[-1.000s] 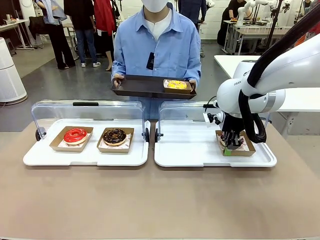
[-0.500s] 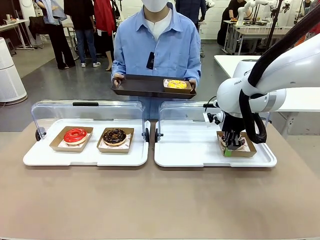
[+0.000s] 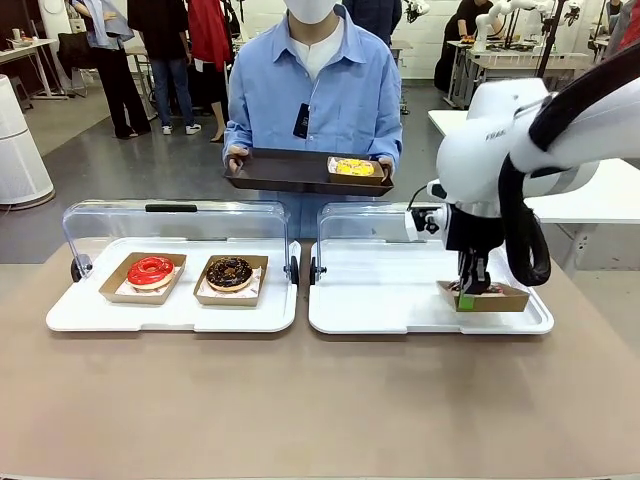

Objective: Provide the desired donut to the person.
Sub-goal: Pick up and lift the Paper togo box containing the Donut pointed at by the person.

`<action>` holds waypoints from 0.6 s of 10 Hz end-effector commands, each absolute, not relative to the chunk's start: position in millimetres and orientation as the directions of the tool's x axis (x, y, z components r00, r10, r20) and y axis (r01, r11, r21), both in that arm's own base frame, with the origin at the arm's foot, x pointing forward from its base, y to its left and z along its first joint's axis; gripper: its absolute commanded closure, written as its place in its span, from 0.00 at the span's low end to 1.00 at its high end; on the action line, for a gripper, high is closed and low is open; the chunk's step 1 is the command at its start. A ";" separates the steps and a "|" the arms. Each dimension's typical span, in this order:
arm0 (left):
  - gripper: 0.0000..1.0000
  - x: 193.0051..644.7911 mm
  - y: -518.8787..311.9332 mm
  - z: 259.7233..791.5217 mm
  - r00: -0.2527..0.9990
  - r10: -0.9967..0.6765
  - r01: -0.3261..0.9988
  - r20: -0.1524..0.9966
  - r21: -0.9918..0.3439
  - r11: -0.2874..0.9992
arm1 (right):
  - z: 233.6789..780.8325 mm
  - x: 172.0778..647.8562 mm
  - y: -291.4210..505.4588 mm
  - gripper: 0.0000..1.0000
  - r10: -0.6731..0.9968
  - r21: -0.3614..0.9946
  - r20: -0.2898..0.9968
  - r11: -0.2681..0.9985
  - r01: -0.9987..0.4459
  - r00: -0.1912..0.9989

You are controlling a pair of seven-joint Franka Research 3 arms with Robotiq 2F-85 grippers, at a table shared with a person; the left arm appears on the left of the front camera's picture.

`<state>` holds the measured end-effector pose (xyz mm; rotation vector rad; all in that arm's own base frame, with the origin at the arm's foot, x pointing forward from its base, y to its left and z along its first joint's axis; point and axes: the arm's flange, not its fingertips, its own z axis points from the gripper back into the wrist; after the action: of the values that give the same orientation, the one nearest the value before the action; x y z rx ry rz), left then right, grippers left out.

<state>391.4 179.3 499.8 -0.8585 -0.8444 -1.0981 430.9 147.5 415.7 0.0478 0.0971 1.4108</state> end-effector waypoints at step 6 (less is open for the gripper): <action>0.00 389.6 180.2 499.6 0.210 -0.372 0.967 0.904 -0.135 0.217 | 539.1 328.3 169.3 1.00 0.970 -0.105 -0.055 0.228 -0.968 0.235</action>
<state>391.4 179.4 499.8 -0.8585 -0.8443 -1.0980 335.6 166.7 532.1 -0.0664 -0.0126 1.3705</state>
